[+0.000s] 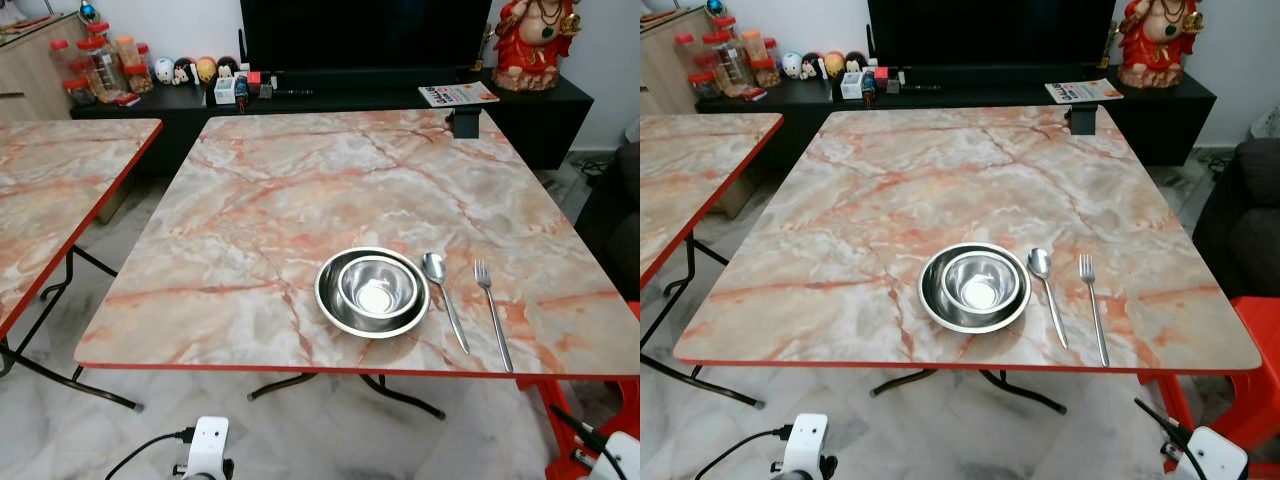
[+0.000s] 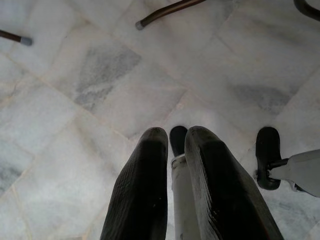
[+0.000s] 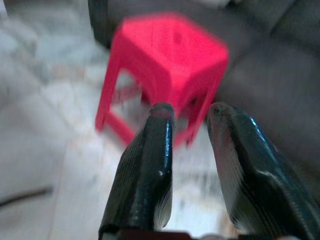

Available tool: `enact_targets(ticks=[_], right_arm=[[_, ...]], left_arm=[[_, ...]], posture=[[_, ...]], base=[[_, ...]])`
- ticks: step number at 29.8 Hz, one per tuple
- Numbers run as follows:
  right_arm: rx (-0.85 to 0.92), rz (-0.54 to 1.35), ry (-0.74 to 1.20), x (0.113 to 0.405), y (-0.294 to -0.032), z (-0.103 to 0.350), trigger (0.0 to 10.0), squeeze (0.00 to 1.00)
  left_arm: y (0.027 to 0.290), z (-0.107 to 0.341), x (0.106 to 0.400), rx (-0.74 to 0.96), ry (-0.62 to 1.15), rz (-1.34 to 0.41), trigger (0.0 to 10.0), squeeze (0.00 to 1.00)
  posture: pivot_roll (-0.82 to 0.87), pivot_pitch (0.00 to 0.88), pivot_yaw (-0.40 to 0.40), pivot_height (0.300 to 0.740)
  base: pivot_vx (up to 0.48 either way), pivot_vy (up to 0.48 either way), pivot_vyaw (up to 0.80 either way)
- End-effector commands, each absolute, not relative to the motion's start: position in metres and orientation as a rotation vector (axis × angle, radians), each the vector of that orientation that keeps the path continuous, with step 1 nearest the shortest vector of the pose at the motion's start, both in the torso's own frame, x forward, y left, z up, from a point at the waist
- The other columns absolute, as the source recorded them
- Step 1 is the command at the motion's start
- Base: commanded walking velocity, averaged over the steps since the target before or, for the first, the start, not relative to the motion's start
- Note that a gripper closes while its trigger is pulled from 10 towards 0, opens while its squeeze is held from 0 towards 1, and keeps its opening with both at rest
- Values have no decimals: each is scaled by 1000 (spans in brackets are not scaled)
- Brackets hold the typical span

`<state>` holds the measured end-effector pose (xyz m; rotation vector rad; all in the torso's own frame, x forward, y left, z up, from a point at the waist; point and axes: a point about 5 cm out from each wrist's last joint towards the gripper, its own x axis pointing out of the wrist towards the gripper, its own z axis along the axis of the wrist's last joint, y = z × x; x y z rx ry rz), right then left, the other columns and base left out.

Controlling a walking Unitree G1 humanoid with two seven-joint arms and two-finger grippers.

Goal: Setting the table

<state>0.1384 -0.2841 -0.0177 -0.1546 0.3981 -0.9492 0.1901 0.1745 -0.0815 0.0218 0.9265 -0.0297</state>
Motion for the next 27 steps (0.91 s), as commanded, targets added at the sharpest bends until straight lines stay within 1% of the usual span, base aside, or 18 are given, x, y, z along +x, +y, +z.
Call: enact_targets(ticks=[1,4,5,7,10,11,13,14,15,16,17,18,19,22,24,26,27], right_arm=[[-107,-950,464,140,-284,-26,10000,0],[-88,-941,510,143,-284,-33,10000,0],[-79,-906,551,147,-283,-39,10000,0],[-74,-887,570,150,-283,-42,10000,0],[-23,-762,663,157,-274,-54,10000,0],[-23,-762,663,157,-274,-54,10000,0],[-18,-652,760,159,-265,-65,10000,0],[6,-611,777,160,-261,-67,10000,0],[6,-611,777,160,-261,-67,10000,0],[-2,-571,789,162,-257,-69,10000,0],[6,-476,832,165,-247,-74,10000,0],[6,-476,832,165,-247,-74,10000,0],[29,-412,857,166,-241,-77,10000,0],[9,-353,874,170,-234,-78,10000,0],[10,-349,877,171,-233,-78,10000,0],[5,-278,887,174,-224,-79,10000,0],[5,-278,887,174,-224,-79,10000,0]], left_arm=[[176,-83,187,23,938,-25,10000,0],[176,-83,187,22,939,-26,10000,0],[174,-83,188,20,939,-28,10000,0],[173,-83,188,18,939,-27,10000,0],[174,-82,189,16,940,-25,10000,0],[174,-82,189,16,940,-25,10000,0],[174,-83,189,16,943,-22,10000,0],[174,-83,189,17,944,-22,10000,0],[174,-83,189,17,944,-22,10000,0],[174,-83,188,17,944,-22,10000,0],[174,-83,188,21,947,-26,10000,0],[174,-83,188,21,947,-26,10000,0],[173,-83,188,22,949,-28,10000,0],[173,-83,189,25,947,-29,10000,0],[173,-83,189,26,947,-30,10000,0],[173,-82,190,26,945,-29,10000,0],[173,-82,190,26,945,-29,10000,0]], posture=[[-138,0,34,740],[-136,0,33,740],[-133,0,29,740],[-125,0,25,740],[-122,0,22,740],[-122,0,22,740],[-120,0,19,740],[-120,0,19,740],[-120,0,19,740],[-122,0,22,740],[-122,0,23,740],[-122,0,23,740],[-123,0,23,740],[-120,0,20,740],[-120,0,20,740],[-111,0,17,740],[-111,0,17,740]], base=[[0,0,0],[0,0,0],[0,0,0],[0,0,0],[0,0,0],[0,0,0],[0,0,0],[0,0,0],[0,0,0],[0,0,0],[0,0,0],[0,0,0],[0,0,0],[0,0,0],[0,0,0],[0,0,0],[0,0,0]])
